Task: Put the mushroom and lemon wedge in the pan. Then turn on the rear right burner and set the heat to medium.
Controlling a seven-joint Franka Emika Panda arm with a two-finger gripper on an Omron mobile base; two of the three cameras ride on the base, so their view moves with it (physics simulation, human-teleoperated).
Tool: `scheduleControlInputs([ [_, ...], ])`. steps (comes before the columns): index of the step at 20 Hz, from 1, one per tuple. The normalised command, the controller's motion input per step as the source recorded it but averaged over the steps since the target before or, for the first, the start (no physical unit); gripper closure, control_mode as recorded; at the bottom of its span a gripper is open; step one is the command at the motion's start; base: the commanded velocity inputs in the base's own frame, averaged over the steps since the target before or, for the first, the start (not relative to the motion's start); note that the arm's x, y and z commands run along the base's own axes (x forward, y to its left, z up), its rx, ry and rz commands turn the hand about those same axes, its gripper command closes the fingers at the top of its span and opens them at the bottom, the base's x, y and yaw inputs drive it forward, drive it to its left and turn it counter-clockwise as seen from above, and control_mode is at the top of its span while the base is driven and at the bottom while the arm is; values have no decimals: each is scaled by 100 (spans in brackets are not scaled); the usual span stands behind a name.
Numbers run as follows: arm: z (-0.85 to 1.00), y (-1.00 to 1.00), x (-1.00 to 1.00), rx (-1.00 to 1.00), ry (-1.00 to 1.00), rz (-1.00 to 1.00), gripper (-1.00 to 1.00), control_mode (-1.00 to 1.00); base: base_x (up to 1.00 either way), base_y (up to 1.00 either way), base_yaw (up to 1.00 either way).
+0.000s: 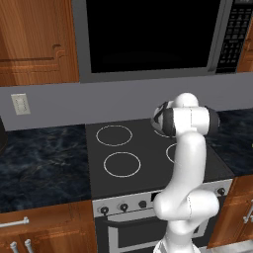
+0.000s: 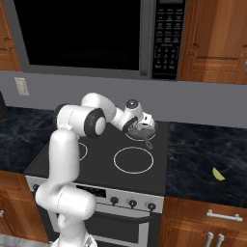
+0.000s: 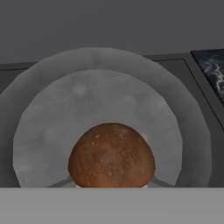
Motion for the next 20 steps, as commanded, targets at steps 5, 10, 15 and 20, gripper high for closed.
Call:
scheduleControlInputs([
  [5, -1, 0, 0, 0, 0, 0, 100, -100, 0, 0, 0],
  [10, 0, 0, 0, 0, 0, 0, -100, -100, 0, 0, 0],
  [15, -1, 0, 0, 0, 0, 0, -100, -100, 0, 0, 0],
  [20, 5, 0, 0, 0, 0, 0, -100, -100, 0, 0, 0],
])
